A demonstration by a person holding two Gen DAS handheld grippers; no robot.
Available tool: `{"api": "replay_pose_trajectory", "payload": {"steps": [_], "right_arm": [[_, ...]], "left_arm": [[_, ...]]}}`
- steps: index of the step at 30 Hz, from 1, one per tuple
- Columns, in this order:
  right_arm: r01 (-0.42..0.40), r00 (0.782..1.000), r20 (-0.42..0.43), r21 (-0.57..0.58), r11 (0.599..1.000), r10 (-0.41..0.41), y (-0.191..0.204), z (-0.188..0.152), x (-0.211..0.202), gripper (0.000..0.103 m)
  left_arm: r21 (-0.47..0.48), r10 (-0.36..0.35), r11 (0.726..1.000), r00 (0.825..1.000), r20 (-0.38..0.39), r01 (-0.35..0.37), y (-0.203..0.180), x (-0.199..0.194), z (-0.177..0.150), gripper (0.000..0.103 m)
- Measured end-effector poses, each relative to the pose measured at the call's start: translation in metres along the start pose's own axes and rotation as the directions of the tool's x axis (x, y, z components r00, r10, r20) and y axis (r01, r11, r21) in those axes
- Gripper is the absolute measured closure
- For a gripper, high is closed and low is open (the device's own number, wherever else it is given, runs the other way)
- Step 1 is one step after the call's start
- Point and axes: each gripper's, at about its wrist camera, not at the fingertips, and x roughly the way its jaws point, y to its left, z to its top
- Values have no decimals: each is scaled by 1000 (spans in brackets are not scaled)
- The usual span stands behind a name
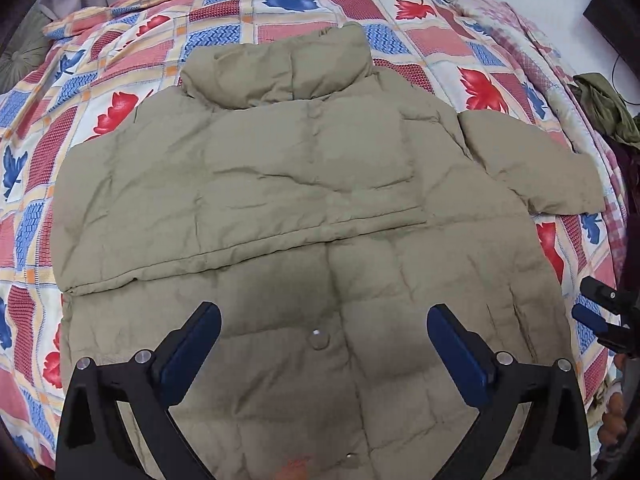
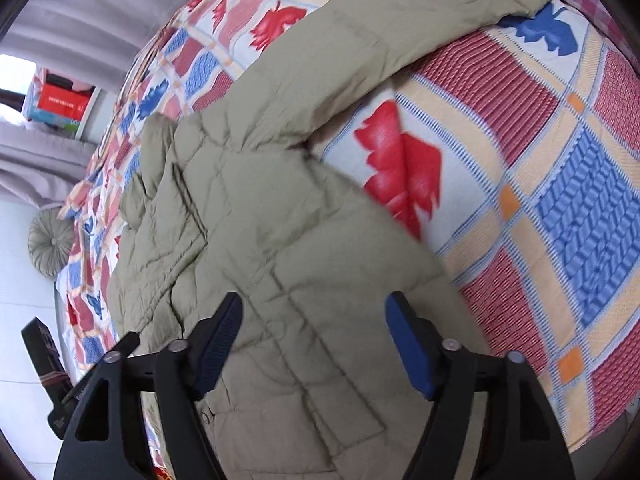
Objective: Fold large clothes
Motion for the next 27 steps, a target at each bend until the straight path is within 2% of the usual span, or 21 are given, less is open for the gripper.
{"api": "replay_pose_trajectory", "payload": {"steps": [2, 7, 12, 17, 21, 27], "right_arm": [[-14, 1000, 18, 13, 1000, 13, -9, 10, -8, 21], [-43, 996, 80, 62, 997, 38, -39, 46, -25, 17], [-59, 992, 115, 123, 991, 45, -73, 80, -29, 17], [-121, 980, 179, 208, 971, 84, -111, 114, -33, 17], [-206, 969, 198, 321, 925, 147, -147, 143, -28, 17], [-319, 938, 270, 431, 844, 217, -188, 186, -13, 17]], "left_arm": [[3, 14, 1000, 1000, 4, -14, -9, 3, 5, 0], [-27, -25, 999, 999, -48, 24, -26, 18, 12, 0], [-54, -21, 998, 999, -43, 19, -51, 26, 16, 0], [-41, -10, 999, 999, -37, 9, -79, 33, 24, 0], [-19, -6, 1000, 1000, -28, 6, -98, 37, 30, 0], [-4, -1, 1000, 999, -34, 1, -115, 44, 31, 0]]}}
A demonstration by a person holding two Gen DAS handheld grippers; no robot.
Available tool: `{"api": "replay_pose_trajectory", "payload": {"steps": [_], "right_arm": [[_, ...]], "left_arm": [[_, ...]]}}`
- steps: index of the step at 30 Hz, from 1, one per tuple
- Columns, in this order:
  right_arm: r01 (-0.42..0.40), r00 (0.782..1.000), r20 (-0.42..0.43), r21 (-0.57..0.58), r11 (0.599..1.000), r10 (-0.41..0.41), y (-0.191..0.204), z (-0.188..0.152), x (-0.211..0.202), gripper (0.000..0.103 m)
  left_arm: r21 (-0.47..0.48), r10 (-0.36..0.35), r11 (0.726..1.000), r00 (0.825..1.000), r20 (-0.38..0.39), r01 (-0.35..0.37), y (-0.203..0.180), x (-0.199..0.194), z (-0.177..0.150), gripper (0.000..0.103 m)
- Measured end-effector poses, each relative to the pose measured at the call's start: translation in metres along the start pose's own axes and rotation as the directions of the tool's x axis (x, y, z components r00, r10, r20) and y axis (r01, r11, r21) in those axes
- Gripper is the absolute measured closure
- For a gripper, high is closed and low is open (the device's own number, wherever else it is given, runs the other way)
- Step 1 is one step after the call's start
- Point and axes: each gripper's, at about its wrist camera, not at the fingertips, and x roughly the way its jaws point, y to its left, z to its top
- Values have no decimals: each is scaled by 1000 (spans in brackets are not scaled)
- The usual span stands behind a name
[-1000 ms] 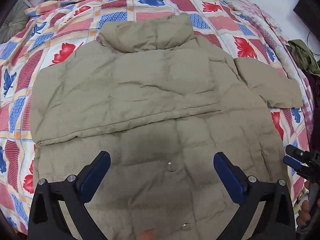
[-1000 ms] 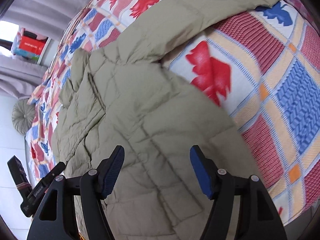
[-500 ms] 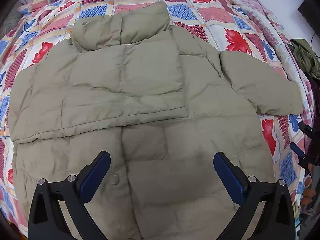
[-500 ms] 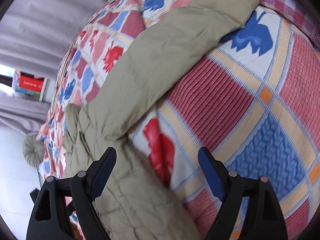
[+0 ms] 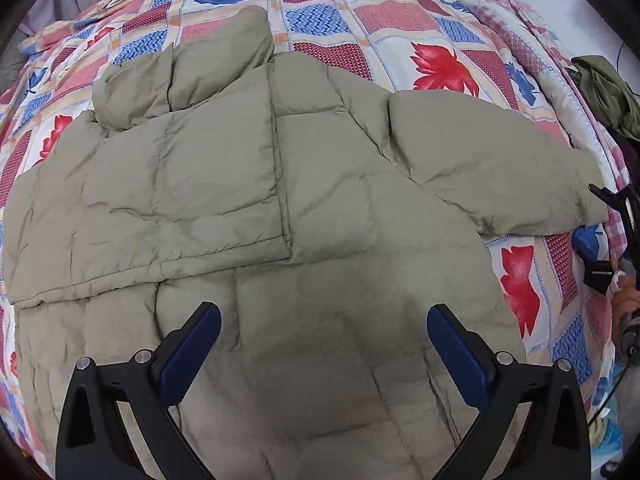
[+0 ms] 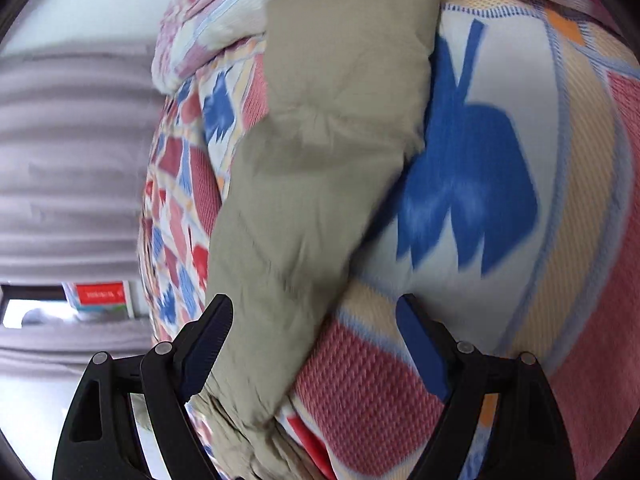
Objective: Fold large clothes
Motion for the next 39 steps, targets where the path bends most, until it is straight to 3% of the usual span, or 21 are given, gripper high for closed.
{"api": "replay_pose_trajectory", "payload": {"steps": [6, 7, 8, 9, 10, 11, 14, 19, 24, 30, 32, 36, 39], "right_arm": [[-103, 995, 27, 149, 983, 100, -11, 38, 17, 17], [-129, 992, 21, 173, 976, 127, -11, 43, 21, 25], [-151, 988, 12, 190, 970, 152, -12, 46, 25, 50], [-158, 987, -5, 203, 966, 162, -11, 48, 29, 63], [-163, 985, -24, 207, 965, 171, -8, 49, 33, 87], [-170, 983, -31, 190, 967, 179, -3, 49, 34, 96], [-214, 975, -40, 93, 972, 218, 22, 43, 31, 97], [-313, 945, -115, -53, 948, 306, 79, 15, 26, 97], [-360, 927, -206, -260, 896, 313, 158, -39, 32, 97], [-333, 934, -299, -543, 771, 194, 243, -152, 67, 96], [-323, 935, -327, -627, 709, 137, 264, -202, 88, 96], [-274, 940, -342, -754, 597, -1, 277, -293, 126, 97], [-187, 940, -309, -819, 542, -144, 263, -347, 160, 97]], "left_arm": [[-24, 20, 1000, 1000, 20, -20, -1, -4, 6, 0], [-31, 23, 999, 999, 23, -22, 0, -5, 7, 0], [-39, 24, 999, 999, 29, -23, 3, -7, 8, 0], [-46, 24, 999, 999, 35, -22, 5, -10, 10, 0], [-53, 24, 998, 999, 42, -22, 8, -12, 11, 0], [-60, 25, 998, 998, 51, -21, 11, -15, 13, 0], [-71, 31, 997, 997, 76, -26, 21, -22, 18, 0], [-76, 49, 996, 994, 99, -42, 44, -30, 23, 0], [-91, 99, 992, 983, 155, -85, 86, -46, 25, 0], [-160, 132, 982, 974, 184, -103, 155, -62, 16, 0], [-168, 158, 978, 970, 187, -127, 179, -65, 11, 0], [-204, 184, 968, 968, 172, -148, 226, -68, 1, 0], [-198, 217, 963, 961, 171, -182, 251, -69, -4, 0]]}}
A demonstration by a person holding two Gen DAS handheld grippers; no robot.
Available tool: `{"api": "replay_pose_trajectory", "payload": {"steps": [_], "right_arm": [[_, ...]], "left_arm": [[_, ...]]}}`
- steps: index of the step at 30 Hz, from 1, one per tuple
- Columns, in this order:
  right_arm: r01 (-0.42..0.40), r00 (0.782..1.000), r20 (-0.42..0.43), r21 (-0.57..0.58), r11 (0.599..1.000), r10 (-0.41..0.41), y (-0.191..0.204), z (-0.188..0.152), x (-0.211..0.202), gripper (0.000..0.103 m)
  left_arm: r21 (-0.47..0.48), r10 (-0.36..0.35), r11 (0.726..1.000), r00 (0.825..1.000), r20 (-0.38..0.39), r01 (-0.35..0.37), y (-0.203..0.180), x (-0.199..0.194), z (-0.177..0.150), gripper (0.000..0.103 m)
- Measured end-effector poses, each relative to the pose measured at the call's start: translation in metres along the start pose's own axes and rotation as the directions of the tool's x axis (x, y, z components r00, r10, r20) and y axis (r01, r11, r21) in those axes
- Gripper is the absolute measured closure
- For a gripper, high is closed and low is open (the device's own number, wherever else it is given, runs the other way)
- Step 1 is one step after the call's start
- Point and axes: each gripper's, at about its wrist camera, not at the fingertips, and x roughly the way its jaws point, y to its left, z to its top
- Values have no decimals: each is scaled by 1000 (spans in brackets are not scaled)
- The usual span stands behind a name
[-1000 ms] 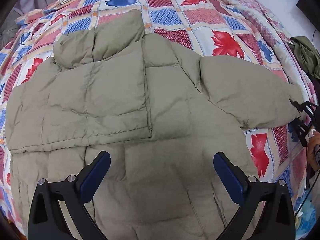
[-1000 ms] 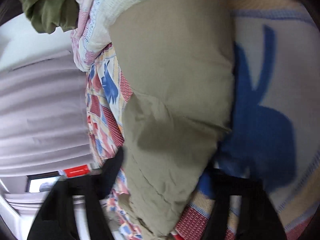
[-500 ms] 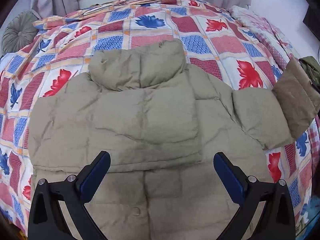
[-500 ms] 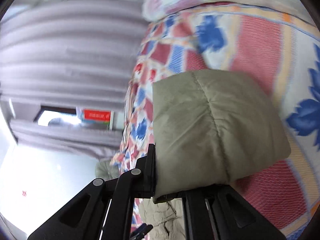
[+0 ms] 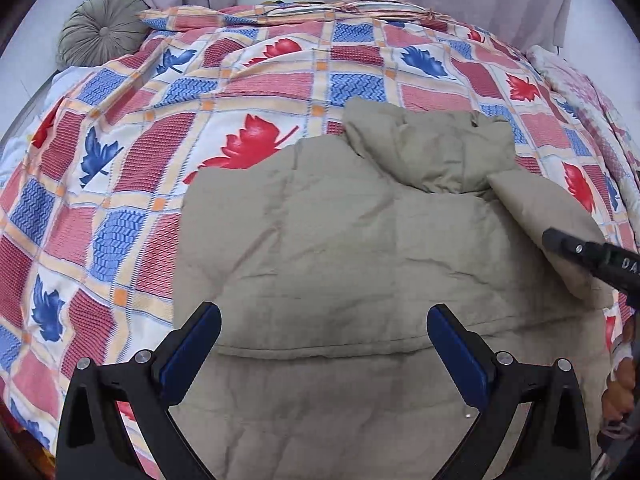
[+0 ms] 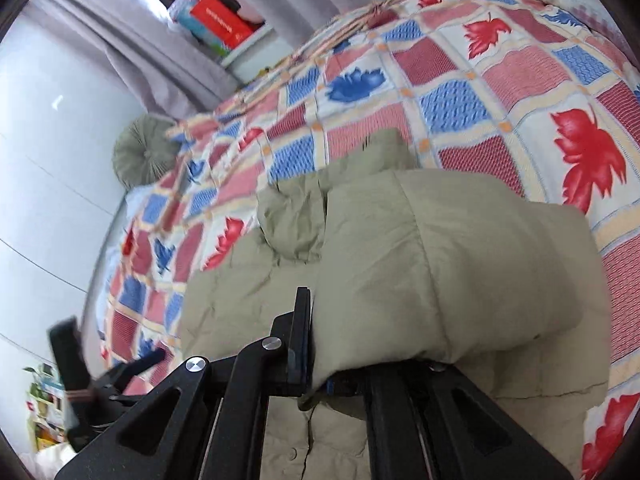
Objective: Fold large clothes
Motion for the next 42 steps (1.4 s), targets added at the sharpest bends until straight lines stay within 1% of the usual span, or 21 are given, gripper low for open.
{"api": "replay_pose_trajectory", "payload": {"steps": [4, 6, 9, 10, 12, 13, 14, 17, 21, 22, 23, 24, 25, 27, 30, 33, 34, 36, 37, 38, 42], "right_arm": [[87, 991, -103, 50, 995, -81, -7, -32, 44, 96], [108, 986, -135, 108, 988, -93, -20, -42, 56, 96], [120, 981, -171, 197, 973, -87, -37, -49, 64, 95], [110, 983, -169, 223, 969, -72, -39, -50, 61, 91], [84, 986, -163, 251, 964, -44, -39, -50, 51, 67], [61, 988, -151, 258, 964, -23, -38, -51, 44, 44], [42, 992, -130, 265, 963, -7, -37, -51, 33, 34], [37, 999, -49, 314, 949, -22, -45, -56, -2, 34], [9, 999, 27, 486, 874, -25, -81, -52, -22, 35], [-6, 998, 52, 523, 852, -25, -89, -48, -23, 41], [-16, 997, 69, 543, 839, -26, -92, -43, -22, 63], [-13, 997, 71, 547, 837, -31, -92, -38, -20, 77], [-11, 997, 73, 532, 847, -32, -88, -31, -17, 90], [-21, 997, 78, 456, 890, -16, -67, -18, -10, 91], [-37, 999, 40, 261, 965, 27, -14, -6, 11, 91], [-21, 998, -53, 89, 996, 26, 36, -15, 42, 89], [-11, 996, -90, 47, 999, 15, 47, -21, 53, 86], [1, 984, -177, -10, 1000, -3, 62, -35, 71, 68], [-6, 976, -219, -25, 1000, 0, 67, -43, 78, 47], [-11, 971, -238, -33, 999, 3, 68, -49, 80, 37], [25, 968, -246, -76, 997, -43, 54, -70, 61, 37]], "left_arm": [[55, 53, 997, 999, 2, -53, 21, 8, 2, 0], [69, 55, 996, 997, -50, -52, 24, 21, -1, 0], [54, 23, 998, 997, -73, -19, 23, 32, -9, 0], [46, 10, 999, 997, -78, -7, 21, 33, -11, 0], [18, -25, 1000, 997, -73, 26, 18, 34, -11, 0], [5, -42, 999, 997, -69, 42, 17, 34, -11, 0], [-8, -58, 998, 996, -65, 58, 16, 34, -10, 0], [-25, -86, 996, 995, -52, 84, 13, 34, -4, 0], [-43, -125, 991, 992, -33, 124, 18, 29, 3, 0], [-52, -136, 990, 990, -28, 134, 21, 28, 4, 0], [-61, -144, 988, 989, -23, 142, 25, 26, 5, 0], [-71, -149, 986, 989, -20, 148, 30, 25, 6, 0], [-82, -157, 985, 987, -17, 155, 34, 24, 7, 0], [-112, -181, 977, 983, -11, 179, 45, 22, 7, 0], [-169, -228, 960, 974, -6, 223, 60, 23, 9, 0], [-229, -287, 932, 958, 3, 280, 69, 24, 10, 0], [-241, -307, 923, 952, 8, 300, 70, 24, 11, 0], [-251, -347, 907, 938, 16, 340, 67, 25, 12, 0], [-250, -368, 898, 930, 18, 361, 64, 25, 13, 0], [-249, -392, 889, 920, 15, 383, 60, 27, 14, 0], [-249, -482, 853, 876, -36, 459, 36, 48, 19, 0]]}}
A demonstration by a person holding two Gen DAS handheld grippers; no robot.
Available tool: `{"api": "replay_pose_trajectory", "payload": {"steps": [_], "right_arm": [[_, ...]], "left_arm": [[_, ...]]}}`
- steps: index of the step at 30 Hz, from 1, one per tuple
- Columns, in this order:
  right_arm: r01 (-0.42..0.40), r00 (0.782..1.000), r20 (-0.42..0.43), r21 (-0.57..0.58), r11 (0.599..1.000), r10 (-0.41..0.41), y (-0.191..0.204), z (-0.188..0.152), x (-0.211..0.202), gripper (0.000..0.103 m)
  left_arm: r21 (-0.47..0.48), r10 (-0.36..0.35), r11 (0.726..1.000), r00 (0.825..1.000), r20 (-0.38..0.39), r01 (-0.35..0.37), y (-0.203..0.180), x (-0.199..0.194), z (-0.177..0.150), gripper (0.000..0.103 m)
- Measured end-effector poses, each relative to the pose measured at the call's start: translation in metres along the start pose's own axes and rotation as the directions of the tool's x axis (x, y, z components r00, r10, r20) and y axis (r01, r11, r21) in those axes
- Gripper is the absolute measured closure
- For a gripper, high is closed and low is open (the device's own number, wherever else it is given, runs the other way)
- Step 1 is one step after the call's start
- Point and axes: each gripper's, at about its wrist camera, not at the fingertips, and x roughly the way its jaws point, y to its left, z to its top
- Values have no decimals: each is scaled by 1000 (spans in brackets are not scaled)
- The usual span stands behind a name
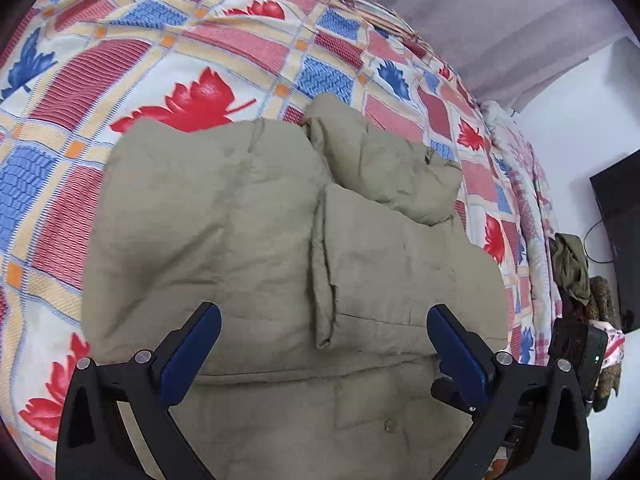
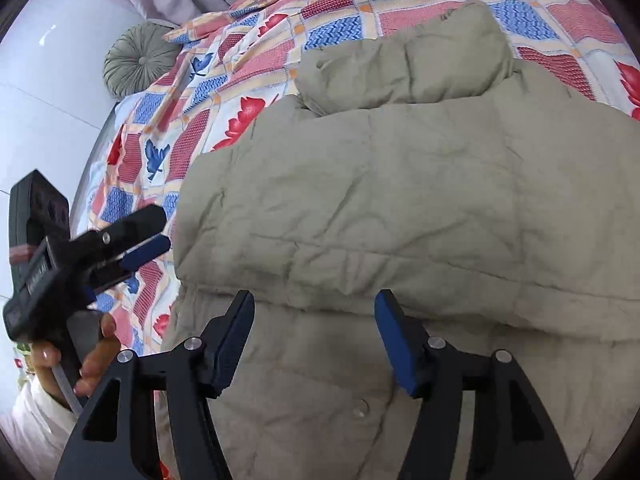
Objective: Fold large clothes
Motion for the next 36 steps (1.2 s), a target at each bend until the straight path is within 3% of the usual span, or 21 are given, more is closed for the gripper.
{"api": "replay_pose_trajectory", "payload": {"steps": [3, 4, 5, 6, 7, 8, 9, 10, 13, 15, 16, 19, 23, 27, 31, 32, 34, 36], "right_arm": [[90, 996, 8, 18, 996, -90, -33, -17, -20, 43], [116, 993, 12, 23, 993, -117, -44, -22, -27, 63], [166, 986, 8, 32, 986, -167, -60, -28, -34, 74], [203, 979, 8, 48, 978, -203, -75, -32, -41, 74], [225, 974, 13, 63, 972, -226, -89, -35, -47, 75], [251, 967, 18, 81, 965, -254, -102, -37, -52, 76], [284, 957, 25, 99, 954, -288, -116, -40, -58, 77], [304, 950, 33, 116, 946, -310, -128, -40, -61, 77], [368, 921, 71, 169, 914, -384, -158, -38, -75, 78], [442, 875, 102, 225, 868, -472, -178, -30, -86, 78], [455, 864, 106, 255, 853, -493, -187, -26, -91, 79], [426, 868, 130, 302, 853, -479, -198, -15, -103, 82], [452, 863, 136, 220, 864, -486, -185, -8, -95, 82], [446, 877, 63, 263, 855, -476, -197, -18, -60, 82], [457, 871, 69, 249, 854, -486, -196, -17, -58, 82], [454, 874, 66, 244, 857, -482, -196, -16, -60, 82], [429, 888, 53, 258, 866, -456, -197, -14, -67, 81], [377, 914, 35, 293, 879, -404, -198, -17, -77, 74]], "left_arm": [[-11, -3, 1000, 998, -55, 2, -7, 33, 1, 0], [-10, 5, 1000, 998, -69, -6, -9, 45, 2, 3], [-6, 13, 1000, 997, -77, -14, -13, 55, 3, 8], [-3, 14, 1000, 996, -82, -14, -17, 63, 5, 12], [-4, 2, 1000, 996, -92, -2, -22, 72, 7, 29], [-9, -27, 1000, 993, -114, 26, -27, 79, 9, 66], [-18, -53, 999, 989, -140, 51, -31, 87, 11, 84], [-26, -63, 998, 988, -143, 59, -36, 91, 12, 92], [4, -55, 998, 998, -33, 55, -54, 71, 17, 94], [24, -48, 999, 998, 26, 48, -58, 49, 18, 94], [40, -37, 999, 998, 43, 36, -57, 40, 18, 94], [107, 34, 994, 999, 23, -37, -47, 33, 10, 94], [170, 181, 970, 983, -37, -173, -29, 68, -1, 94], [175, 220, 961, 975, -11, -215, -23, 67, -7, 93], [164, 309, 936, 950, 46, -312, -19, 42, -5, 77], [157, 327, 930, 943, 63, -333, -17, 34, -5, 77], [145, 360, 918, 929, 87, -370, -11, 19, -1, 77], [132, 356, 920, 928, 107, -368, -5, 2, 2, 77]]}}
